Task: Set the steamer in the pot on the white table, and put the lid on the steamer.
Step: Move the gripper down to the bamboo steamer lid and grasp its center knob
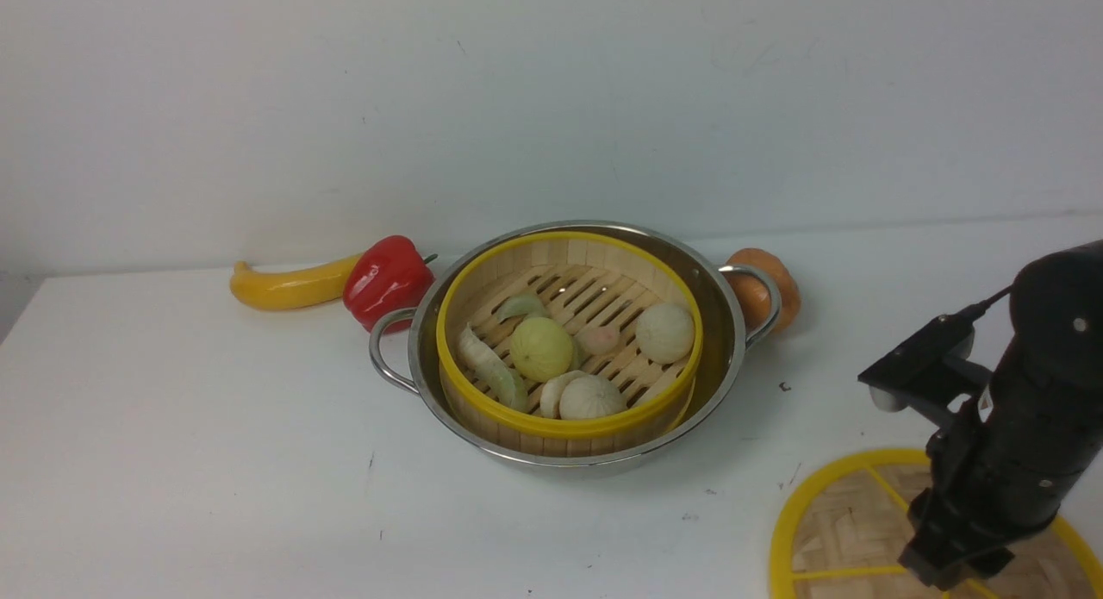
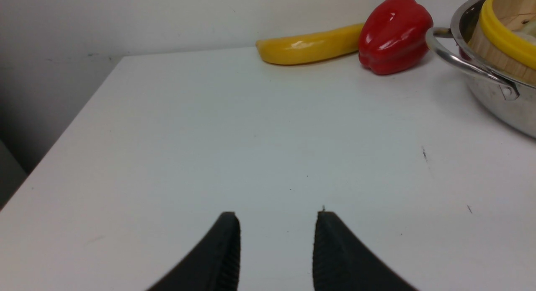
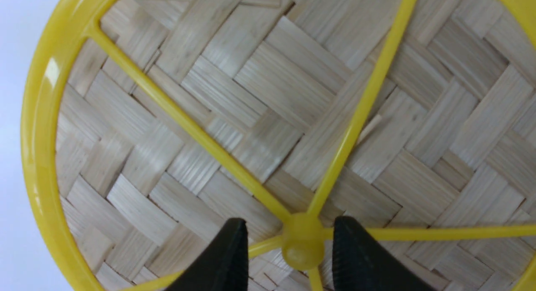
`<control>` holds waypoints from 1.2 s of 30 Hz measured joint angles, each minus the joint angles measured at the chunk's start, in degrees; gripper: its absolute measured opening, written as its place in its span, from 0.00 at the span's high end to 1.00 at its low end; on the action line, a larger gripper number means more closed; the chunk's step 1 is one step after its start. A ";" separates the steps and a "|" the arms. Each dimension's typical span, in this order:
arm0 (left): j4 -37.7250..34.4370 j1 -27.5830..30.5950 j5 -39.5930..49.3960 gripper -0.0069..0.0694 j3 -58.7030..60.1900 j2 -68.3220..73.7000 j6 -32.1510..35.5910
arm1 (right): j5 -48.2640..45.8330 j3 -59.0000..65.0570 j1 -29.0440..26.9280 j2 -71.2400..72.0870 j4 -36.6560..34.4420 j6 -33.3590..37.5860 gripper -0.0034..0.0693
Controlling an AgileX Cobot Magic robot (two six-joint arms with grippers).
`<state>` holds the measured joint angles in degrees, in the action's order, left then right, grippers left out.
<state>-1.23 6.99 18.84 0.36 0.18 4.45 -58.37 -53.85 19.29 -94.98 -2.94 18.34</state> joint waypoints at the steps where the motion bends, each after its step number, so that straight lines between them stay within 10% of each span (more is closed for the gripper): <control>1: 0.00 0.00 0.00 0.59 0.00 0.00 0.00 | 0.00 0.00 0.00 0.00 0.00 0.00 0.55; 36: 0.00 0.00 0.00 0.59 0.00 0.00 0.00 | -10.06 -9.21 -1.42 4.32 2.94 -0.51 0.75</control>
<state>-1.23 6.99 18.84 0.36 0.18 4.45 -68.43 -63.06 17.87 -90.66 0.00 17.84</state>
